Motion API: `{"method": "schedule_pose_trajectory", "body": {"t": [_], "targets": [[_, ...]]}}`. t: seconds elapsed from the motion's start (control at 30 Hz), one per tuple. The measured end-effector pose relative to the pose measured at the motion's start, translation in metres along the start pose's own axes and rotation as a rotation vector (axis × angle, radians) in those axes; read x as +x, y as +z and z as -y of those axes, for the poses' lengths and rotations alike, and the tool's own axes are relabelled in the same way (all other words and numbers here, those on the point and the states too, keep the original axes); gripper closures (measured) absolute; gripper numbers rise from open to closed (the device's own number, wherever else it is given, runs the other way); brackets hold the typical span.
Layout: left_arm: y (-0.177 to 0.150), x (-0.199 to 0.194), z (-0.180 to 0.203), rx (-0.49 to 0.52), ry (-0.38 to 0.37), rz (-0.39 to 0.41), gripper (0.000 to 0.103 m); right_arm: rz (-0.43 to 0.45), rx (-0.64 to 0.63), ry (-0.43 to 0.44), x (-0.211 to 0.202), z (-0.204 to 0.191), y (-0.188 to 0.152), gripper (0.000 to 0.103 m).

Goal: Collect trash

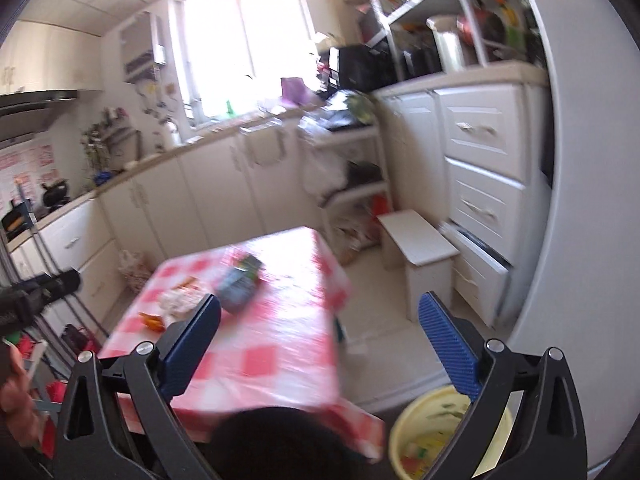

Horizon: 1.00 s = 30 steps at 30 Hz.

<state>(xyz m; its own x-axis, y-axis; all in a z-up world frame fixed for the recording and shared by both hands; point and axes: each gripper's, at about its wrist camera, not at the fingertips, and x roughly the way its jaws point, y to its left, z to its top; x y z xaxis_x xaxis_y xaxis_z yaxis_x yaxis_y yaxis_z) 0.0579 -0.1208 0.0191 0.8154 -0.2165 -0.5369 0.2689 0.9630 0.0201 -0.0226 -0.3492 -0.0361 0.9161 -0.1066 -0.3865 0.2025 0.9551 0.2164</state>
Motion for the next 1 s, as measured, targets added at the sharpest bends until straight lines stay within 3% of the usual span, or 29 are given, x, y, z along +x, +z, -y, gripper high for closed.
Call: {"method": "schedule_pose_trajectory", "body": {"t": [0.2,0.4,1.0], "targets": [[-0.009,-0.013,-0.044,-0.062,0.031,0.006,0.007,0.031,-0.111,0.066,-0.005,-0.064,0.011,0.007],[-0.014,-0.016,-0.065,-0.106,0.035,0.019,0.007,0.020,-0.147,0.076,-0.005,-0.090,0.009,0.007],[-0.015,-0.022,-0.069,-0.126,0.022,0.028,0.007,0.032,-0.148,0.090,-0.015,-0.100,0.009,0.007]]}}
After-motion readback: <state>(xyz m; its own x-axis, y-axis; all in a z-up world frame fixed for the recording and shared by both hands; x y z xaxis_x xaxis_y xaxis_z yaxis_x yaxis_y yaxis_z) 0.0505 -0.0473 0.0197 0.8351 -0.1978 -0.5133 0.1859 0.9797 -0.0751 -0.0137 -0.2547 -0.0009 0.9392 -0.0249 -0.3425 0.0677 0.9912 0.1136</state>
